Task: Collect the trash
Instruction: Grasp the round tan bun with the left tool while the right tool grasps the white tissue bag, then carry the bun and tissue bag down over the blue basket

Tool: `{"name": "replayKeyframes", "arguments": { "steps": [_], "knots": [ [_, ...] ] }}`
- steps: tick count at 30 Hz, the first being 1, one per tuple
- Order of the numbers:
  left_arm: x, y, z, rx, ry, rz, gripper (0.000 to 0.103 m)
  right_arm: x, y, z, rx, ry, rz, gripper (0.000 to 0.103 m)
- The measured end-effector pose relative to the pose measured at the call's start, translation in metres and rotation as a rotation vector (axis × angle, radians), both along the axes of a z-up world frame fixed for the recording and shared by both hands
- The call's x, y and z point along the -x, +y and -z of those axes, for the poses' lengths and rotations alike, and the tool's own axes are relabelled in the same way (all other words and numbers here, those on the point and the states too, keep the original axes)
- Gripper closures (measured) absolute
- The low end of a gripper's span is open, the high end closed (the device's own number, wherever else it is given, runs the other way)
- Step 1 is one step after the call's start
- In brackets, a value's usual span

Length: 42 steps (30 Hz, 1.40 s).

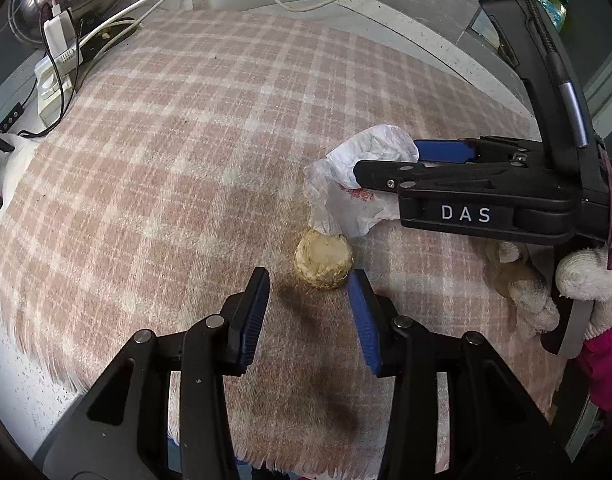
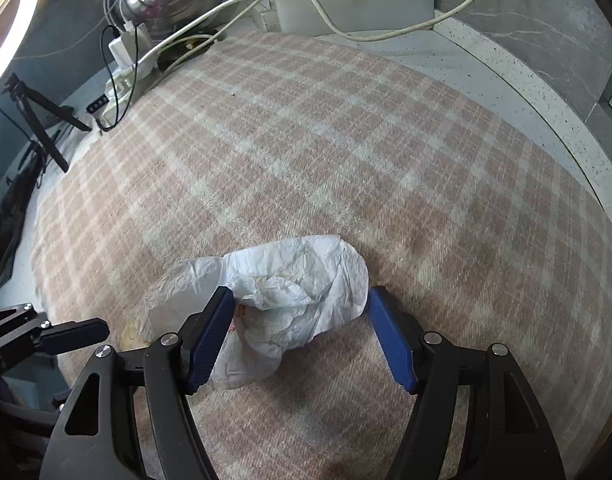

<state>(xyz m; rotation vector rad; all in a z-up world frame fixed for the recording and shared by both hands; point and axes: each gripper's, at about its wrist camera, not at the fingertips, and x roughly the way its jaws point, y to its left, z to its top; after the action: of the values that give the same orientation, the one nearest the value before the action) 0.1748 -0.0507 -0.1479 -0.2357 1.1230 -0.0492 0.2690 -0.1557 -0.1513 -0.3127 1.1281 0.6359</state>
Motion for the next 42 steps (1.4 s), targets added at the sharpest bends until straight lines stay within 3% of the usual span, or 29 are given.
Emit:
{"name": "replayKeyframes", "arguments": {
  "steps": [2,4,9,11,19,28,42],
  "knots": [
    [-0.003,-0.001,0.002,-0.001,0.004,0.005,0.061,0.000,0.003,0.000,0.006,-0.005,-0.007,0.036],
    [-0.006,-0.003,0.003,-0.002,0.002,0.006,0.061,0.002,0.006,0.000,0.011,-0.009,-0.020,0.045],
    [-0.009,-0.007,0.007,-0.006,0.008,0.024,0.061,0.006,0.010,-0.001,0.012,-0.005,-0.046,0.083],
    [-0.009,-0.008,0.008,0.005,0.011,0.023,0.067,0.004,0.008,-0.002,-0.017,0.026,-0.040,0.093],
    [-0.010,0.006,0.009,0.043,0.001,-0.024,0.070,0.002,0.000,-0.009,-0.061,0.034,0.016,0.097],
    [0.005,0.030,-0.002,0.035,-0.028,-0.072,0.070,0.004,-0.017,-0.025,-0.119,0.033,0.082,0.097],
    [0.055,0.058,-0.023,0.009,-0.085,-0.095,0.070,0.049,-0.024,-0.060,-0.229,0.048,0.133,0.097]
  ]
}}
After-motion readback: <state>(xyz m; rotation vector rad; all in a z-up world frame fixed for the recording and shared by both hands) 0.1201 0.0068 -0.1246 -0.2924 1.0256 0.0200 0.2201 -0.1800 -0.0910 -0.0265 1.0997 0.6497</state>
